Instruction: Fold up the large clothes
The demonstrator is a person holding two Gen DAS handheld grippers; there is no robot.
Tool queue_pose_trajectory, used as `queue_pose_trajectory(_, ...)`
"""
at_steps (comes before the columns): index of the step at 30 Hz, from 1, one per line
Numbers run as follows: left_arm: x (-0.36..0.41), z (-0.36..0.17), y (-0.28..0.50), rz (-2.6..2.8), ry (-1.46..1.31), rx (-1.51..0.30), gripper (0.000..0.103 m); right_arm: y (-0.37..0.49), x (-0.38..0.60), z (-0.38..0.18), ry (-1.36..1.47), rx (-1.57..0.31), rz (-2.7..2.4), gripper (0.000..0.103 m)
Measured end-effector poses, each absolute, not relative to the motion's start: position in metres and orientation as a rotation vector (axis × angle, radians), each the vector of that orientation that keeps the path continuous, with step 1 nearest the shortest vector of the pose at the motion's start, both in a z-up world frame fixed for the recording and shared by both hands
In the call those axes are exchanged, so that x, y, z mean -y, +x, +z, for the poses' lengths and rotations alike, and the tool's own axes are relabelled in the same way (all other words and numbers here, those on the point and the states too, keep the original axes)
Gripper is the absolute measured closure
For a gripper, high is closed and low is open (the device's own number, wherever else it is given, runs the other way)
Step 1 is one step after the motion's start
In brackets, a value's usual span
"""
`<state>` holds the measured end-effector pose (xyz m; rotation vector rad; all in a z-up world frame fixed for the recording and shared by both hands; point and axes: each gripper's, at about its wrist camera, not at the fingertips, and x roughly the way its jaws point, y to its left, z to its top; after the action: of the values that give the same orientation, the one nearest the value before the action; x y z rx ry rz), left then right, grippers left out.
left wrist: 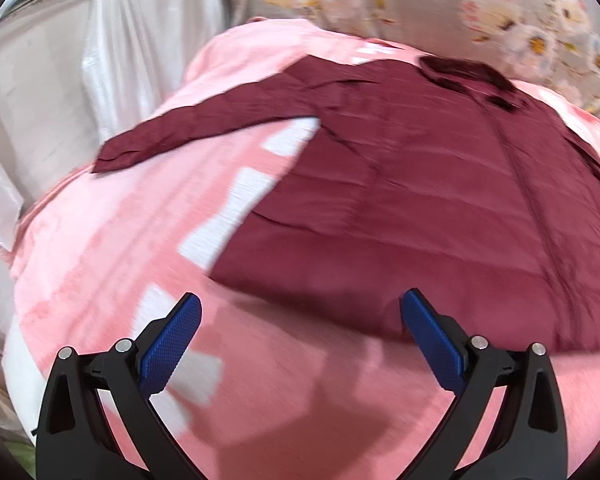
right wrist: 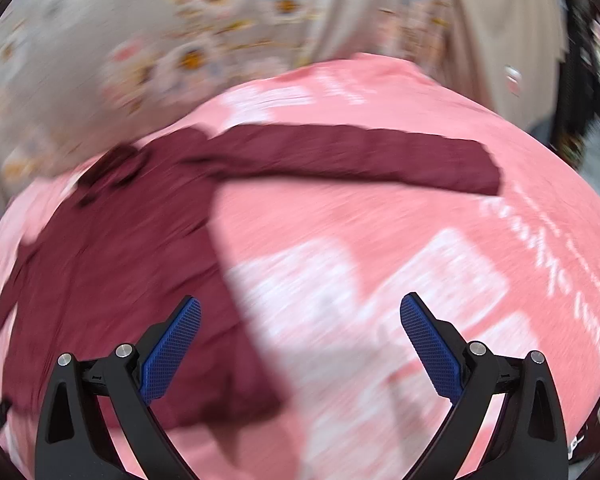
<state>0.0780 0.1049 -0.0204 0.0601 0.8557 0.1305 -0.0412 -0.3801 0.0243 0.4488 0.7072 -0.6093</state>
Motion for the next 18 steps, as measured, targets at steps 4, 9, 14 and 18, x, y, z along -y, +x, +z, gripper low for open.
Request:
queue_pose_trajectory(4,-0.122,-0.017,0.092,0.185,0.039,-0.829,0.005,-0.039,0.451,0.013,0.573,-0.712,-0.69,0.005)
queue_pose_trajectory(9,-0.118,-0.016,0.105,0.21,0.087,-0.817,0.005,-0.033,0.521,-0.011,0.749,-0.682,-0.747,0.005)
queue_pose_trajectory(14,-0.1,-0.016,0.123,0.155,0.076,-0.859,0.005,-0.025,0.566,-0.03,0.86,-0.622,-0.822,0.026)
queue_pose_trajectory(18,-0.091,-0.017,0.139,0.123,0.05,-0.886,0.005,0.002,0.581,-0.018,0.833,-0.582,-0.831,0.079)
